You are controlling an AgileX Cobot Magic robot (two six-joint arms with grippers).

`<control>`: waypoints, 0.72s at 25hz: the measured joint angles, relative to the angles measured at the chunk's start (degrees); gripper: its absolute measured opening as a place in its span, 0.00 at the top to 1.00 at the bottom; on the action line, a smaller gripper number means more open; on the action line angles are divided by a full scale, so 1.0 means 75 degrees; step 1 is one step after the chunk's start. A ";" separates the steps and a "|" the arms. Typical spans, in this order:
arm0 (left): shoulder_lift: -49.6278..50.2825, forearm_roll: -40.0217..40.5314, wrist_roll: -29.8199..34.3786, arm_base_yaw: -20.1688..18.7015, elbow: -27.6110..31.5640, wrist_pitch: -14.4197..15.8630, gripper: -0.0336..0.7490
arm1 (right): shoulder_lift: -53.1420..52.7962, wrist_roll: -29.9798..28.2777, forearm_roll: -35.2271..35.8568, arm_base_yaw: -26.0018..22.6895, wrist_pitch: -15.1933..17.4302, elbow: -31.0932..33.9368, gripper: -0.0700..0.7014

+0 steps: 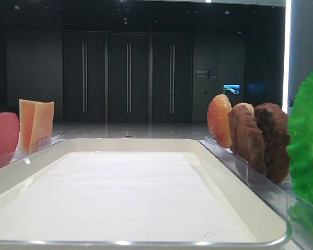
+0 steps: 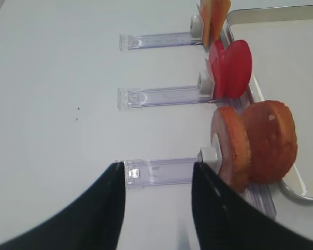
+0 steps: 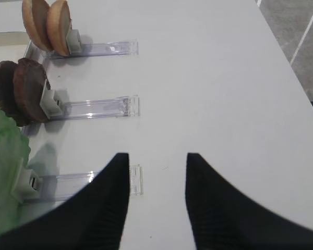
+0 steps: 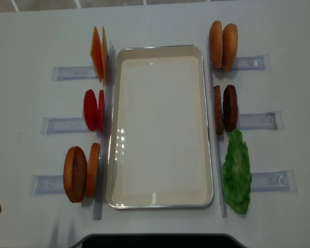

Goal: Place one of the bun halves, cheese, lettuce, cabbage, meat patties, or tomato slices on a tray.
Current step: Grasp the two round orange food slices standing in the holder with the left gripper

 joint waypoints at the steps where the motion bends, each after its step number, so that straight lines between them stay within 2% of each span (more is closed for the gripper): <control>1: 0.0000 0.0000 0.0000 0.0000 0.0000 0.0000 0.54 | 0.0000 0.0000 0.0000 0.0000 0.0000 0.0000 0.58; 12: 0.0066 0.0042 0.0000 0.0000 -0.0039 0.0027 0.54 | 0.0000 0.0000 0.0000 0.0000 0.0000 0.0000 0.58; 15: 0.0533 0.0074 -0.0007 0.0000 -0.0200 0.0052 0.54 | 0.0000 0.0000 0.0000 0.0000 0.0000 0.0000 0.58; 18: 0.1434 0.0051 -0.0392 0.0000 -0.0410 0.0071 0.54 | 0.0000 0.0000 0.0000 0.0000 0.0000 0.0000 0.58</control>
